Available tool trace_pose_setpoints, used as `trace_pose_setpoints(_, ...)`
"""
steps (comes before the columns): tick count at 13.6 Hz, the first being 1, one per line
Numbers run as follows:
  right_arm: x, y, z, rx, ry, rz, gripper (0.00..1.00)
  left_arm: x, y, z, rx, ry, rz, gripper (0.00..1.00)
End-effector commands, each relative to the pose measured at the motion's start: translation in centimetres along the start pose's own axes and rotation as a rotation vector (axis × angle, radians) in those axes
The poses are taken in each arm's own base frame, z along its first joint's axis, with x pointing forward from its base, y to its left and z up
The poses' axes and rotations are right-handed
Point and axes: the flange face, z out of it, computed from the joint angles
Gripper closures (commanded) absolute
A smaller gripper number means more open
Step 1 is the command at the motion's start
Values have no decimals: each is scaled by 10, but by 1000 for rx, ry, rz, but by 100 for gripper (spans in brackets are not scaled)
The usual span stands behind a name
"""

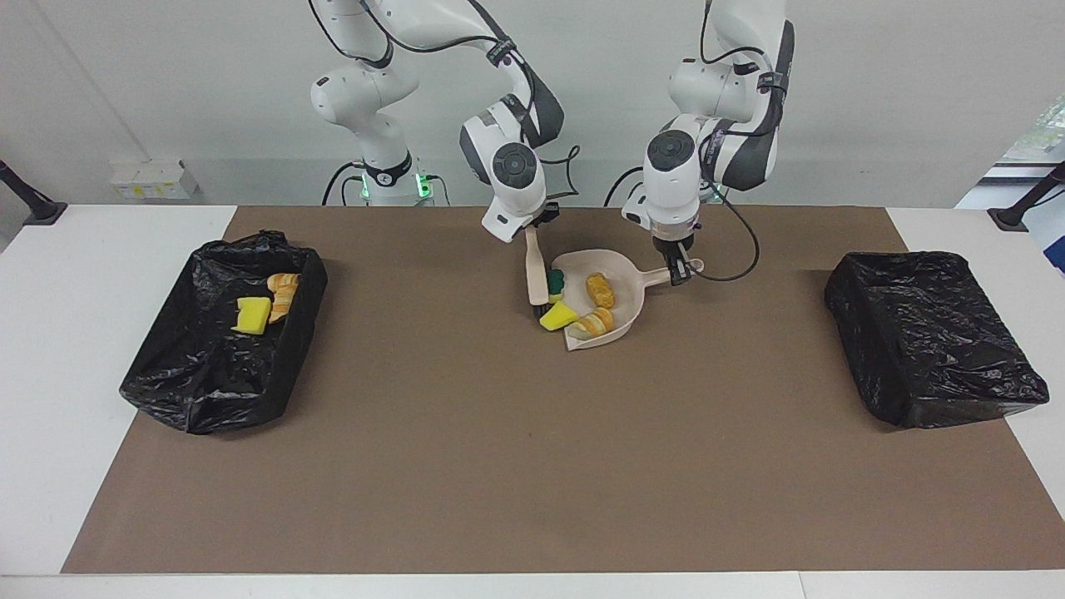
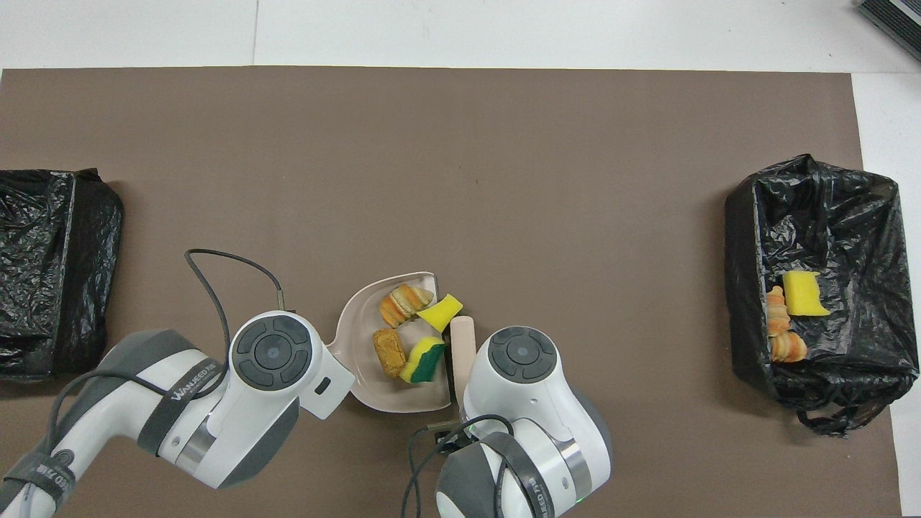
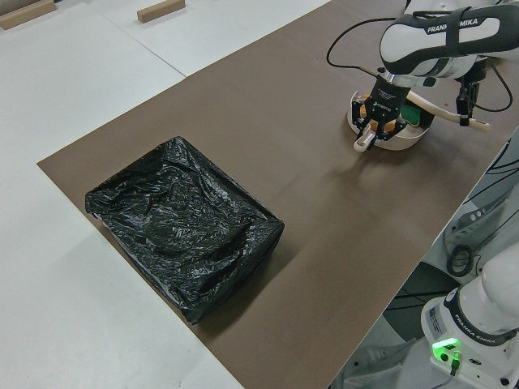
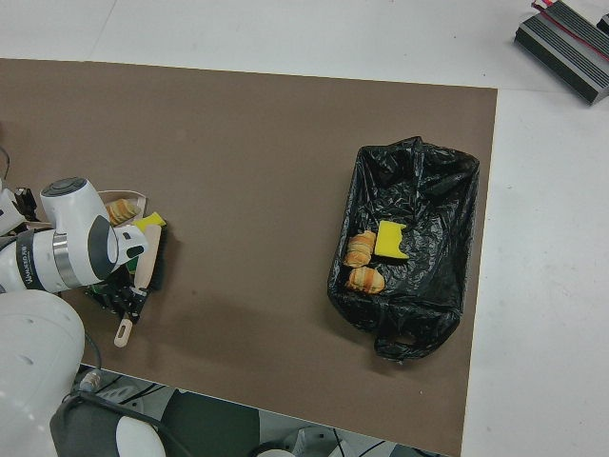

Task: Sweep and dump trash in bin
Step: 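Sweep the yellow and green sponges into the dustpan with the right brush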

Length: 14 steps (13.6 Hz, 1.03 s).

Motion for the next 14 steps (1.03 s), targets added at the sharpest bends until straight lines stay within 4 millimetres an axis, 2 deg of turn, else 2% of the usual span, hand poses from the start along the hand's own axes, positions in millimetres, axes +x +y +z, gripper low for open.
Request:
trace_pose_setpoints(1, 1, -35, -4, 89, 15, -110, 100, 0, -1, 4, 12, 9, -1, 100)
trace_pose_setpoints(3, -1, -41, -14, 104, 32, -151, 100, 0, -1, 3, 12, 9, 0, 100)
trace_pose_setpoints(6, -15, -26, -31, 83, -20, -188, 100, 0, 0, 4, 11, 8, 2, 100)
trace_pose_setpoints(11, -29, 29, -59, -66, -119, -148, 100, -2, -2, 4, 11, 10, 10, 100)
trace_pose_setpoints(14, -34, 63, -84, -147, -118, -124, 100, -3, -2, 4, 12, 11, 10, 100)
